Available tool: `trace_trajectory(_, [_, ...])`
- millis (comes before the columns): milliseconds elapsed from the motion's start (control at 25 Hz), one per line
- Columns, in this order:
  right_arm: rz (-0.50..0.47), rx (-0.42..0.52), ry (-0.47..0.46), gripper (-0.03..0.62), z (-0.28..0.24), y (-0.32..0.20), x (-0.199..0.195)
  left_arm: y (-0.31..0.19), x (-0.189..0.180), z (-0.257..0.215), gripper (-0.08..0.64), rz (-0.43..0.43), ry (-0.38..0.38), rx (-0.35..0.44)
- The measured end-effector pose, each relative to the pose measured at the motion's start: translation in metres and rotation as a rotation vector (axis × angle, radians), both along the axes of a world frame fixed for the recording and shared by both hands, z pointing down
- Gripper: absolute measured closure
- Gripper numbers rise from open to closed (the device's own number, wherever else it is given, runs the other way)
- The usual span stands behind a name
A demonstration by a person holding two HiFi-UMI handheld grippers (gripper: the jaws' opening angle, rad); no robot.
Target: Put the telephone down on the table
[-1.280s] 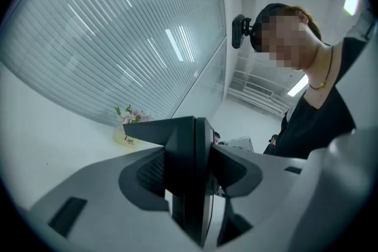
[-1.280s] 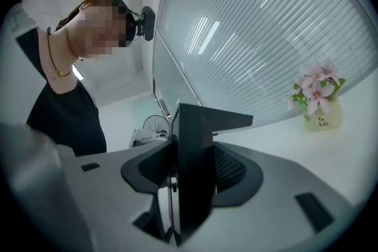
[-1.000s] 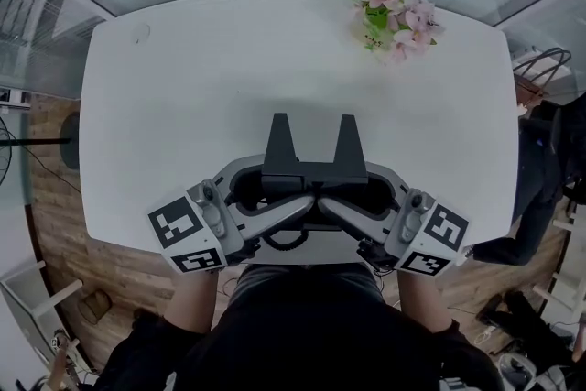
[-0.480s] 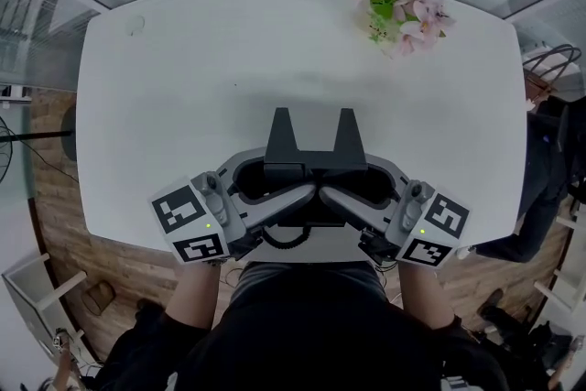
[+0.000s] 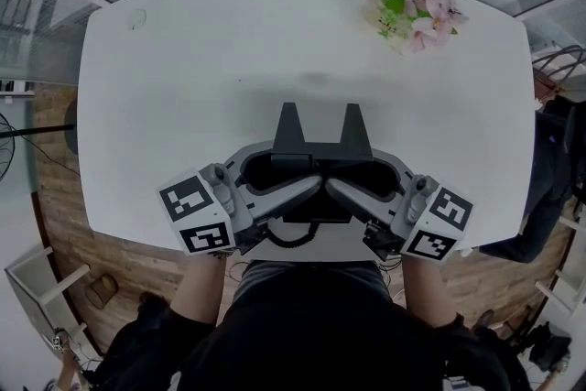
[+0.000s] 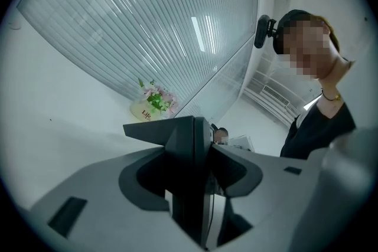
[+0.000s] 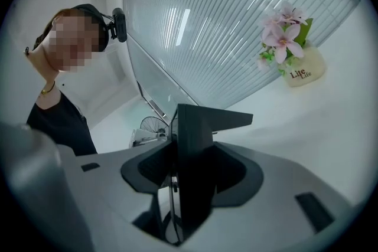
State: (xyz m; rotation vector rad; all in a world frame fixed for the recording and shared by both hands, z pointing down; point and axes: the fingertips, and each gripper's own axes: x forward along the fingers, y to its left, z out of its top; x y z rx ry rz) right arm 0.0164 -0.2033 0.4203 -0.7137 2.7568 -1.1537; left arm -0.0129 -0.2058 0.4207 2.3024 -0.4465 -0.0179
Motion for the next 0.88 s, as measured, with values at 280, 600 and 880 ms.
trace_trajectory(280, [-0.006,-0.026,-0.001,0.383,0.010,-0.006,0.001,-0.006,0.001,0.010,0.336,-0.005,-0.006,-0.026])
trace_trajectory(600, [-0.012,-0.076,-0.006,0.385,0.023,-0.010,0.000,-0.010,0.000,0.022,0.336,-0.006,0.002,-0.081])
trace_trajectory(880, [0.005,-0.121,-0.021,0.387,0.033,-0.018,0.003,-0.018,0.002,0.031,0.341,-0.018,0.021,-0.128])
